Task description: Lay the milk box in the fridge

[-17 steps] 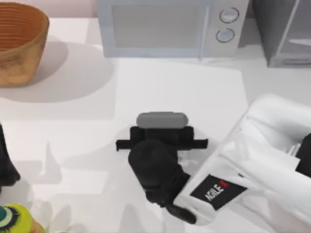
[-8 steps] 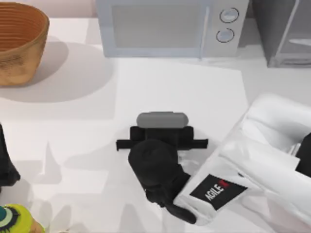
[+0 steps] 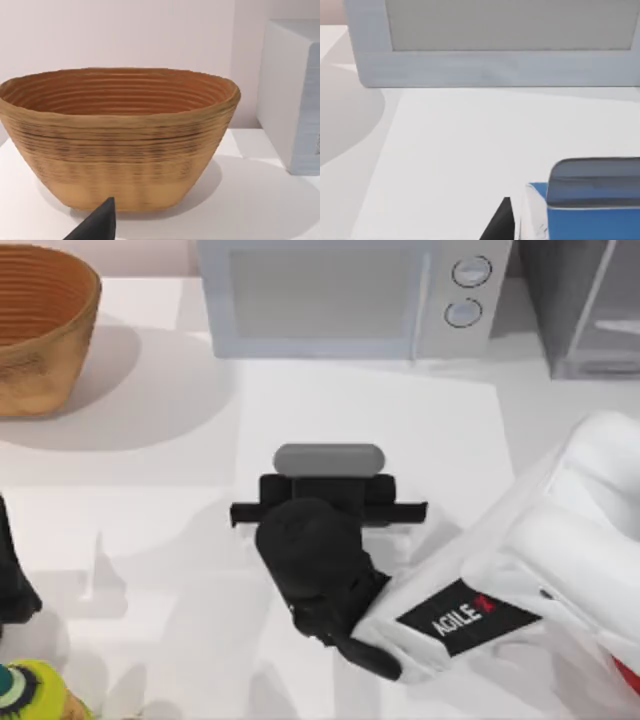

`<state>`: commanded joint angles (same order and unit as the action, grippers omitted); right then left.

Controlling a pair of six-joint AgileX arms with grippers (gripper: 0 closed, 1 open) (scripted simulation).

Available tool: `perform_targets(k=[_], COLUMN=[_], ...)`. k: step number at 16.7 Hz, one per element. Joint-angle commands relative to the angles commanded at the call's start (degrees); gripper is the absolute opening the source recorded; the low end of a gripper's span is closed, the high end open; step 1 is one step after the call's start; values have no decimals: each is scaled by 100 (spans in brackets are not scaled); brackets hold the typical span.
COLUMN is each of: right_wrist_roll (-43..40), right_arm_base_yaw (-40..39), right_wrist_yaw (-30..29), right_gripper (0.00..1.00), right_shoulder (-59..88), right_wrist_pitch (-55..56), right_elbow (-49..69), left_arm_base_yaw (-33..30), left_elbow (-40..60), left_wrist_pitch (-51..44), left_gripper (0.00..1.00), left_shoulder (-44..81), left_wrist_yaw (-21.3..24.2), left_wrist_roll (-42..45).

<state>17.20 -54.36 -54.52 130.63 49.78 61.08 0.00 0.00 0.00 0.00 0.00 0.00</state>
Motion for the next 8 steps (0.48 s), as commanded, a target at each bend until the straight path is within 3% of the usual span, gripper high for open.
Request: perform_targets(k=[8], right_wrist_roll=[15], right_arm_base_yaw=[-5], right_wrist_yaw=[28], right_gripper=[0], right_shoulder=[-1815], right_wrist_pitch=[-2201], right_elbow=[282], left_arm_base_yaw=[0], left_elbow=[0], left_wrist_pitch=[0], left_gripper=[100], left_shoulder=[0], left_wrist_yaw=[0], left_wrist_roll=[0])
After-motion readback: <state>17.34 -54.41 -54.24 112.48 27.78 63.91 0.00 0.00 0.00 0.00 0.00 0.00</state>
